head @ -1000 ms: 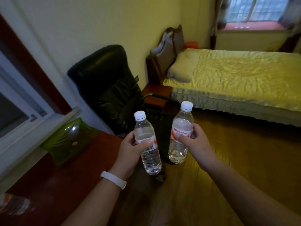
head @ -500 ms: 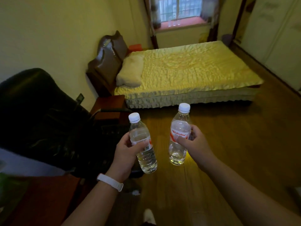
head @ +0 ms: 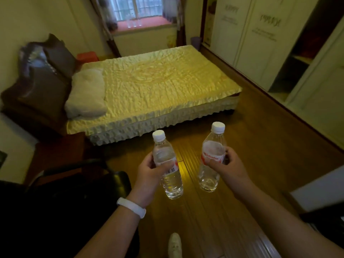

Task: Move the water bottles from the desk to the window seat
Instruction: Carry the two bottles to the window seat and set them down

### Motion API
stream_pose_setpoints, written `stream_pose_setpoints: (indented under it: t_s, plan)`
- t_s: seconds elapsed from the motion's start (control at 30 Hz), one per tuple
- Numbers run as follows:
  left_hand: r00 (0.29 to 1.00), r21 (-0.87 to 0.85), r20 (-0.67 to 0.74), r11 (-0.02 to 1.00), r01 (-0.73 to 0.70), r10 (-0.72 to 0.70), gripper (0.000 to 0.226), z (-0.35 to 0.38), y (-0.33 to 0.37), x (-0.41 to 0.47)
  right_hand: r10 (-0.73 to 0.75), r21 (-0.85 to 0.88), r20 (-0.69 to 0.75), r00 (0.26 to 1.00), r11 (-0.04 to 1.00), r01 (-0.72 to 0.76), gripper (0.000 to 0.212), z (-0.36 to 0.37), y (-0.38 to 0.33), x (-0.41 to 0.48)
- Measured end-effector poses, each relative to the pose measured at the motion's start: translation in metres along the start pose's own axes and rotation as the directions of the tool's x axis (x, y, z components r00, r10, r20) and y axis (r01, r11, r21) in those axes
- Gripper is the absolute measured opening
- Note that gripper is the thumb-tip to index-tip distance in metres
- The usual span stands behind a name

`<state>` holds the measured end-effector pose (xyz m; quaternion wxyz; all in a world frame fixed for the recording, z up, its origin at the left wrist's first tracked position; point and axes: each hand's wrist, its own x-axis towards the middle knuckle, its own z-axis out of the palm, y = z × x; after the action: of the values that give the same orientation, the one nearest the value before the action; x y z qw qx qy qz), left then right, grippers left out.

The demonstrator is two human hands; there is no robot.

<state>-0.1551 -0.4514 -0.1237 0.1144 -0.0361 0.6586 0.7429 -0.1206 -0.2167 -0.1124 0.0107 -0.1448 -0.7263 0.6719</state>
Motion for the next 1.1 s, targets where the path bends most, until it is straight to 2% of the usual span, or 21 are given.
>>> stream_pose_setpoints:
  t_s: [0.1,0.23,0.43,0.6,0.73,0.8,0.93,1.1]
  plan:
    - [0.999,-0.022,0.052,1.000,-0.003,0.004,0.053,0.001,0.015,0.055,-0.012,0.009,-0.055,0.998,1.000,0.013,0.057,0.000,-0.014,0.033]
    - [0.993,-0.031,0.115,0.999,0.009,-0.005,0.039,0.016,0.029,0.108,-0.017,0.012,-0.137,0.990,1.000,0.019,0.048,-0.009,-0.028,0.069]
    - [0.975,0.000,0.220,1.000,0.009,-0.009,0.042,0.060,0.044,0.175,-0.011,0.032,-0.222,0.975,0.999,0.019,0.044,-0.041,-0.037,0.115]
    - [0.967,0.046,0.255,0.999,0.005,-0.016,0.035,0.111,0.041,0.233,-0.003,0.042,-0.258,0.966,0.999,0.014,0.042,-0.079,-0.028,0.166]
    - [0.970,0.106,0.243,0.994,-0.016,-0.010,0.042,0.162,0.040,0.281,0.012,0.086,-0.256,0.966,0.996,0.011,0.043,-0.119,-0.020,0.219]
    - [0.972,0.125,0.236,0.992,-0.023,-0.008,0.038,0.191,0.042,0.303,0.018,0.101,-0.250,0.968,0.995,0.007,0.042,-0.143,-0.022,0.247]
    - [0.970,0.136,0.243,0.990,-0.025,-0.009,0.030,0.250,0.053,0.348,0.005,0.122,-0.265,0.964,0.992,0.029,0.051,-0.197,-0.034,0.299]
    - [0.960,0.107,0.279,0.993,-0.046,0.015,0.035,0.319,0.064,0.394,-0.031,0.100,-0.277,0.960,0.993,0.061,0.053,-0.261,-0.048,0.345]
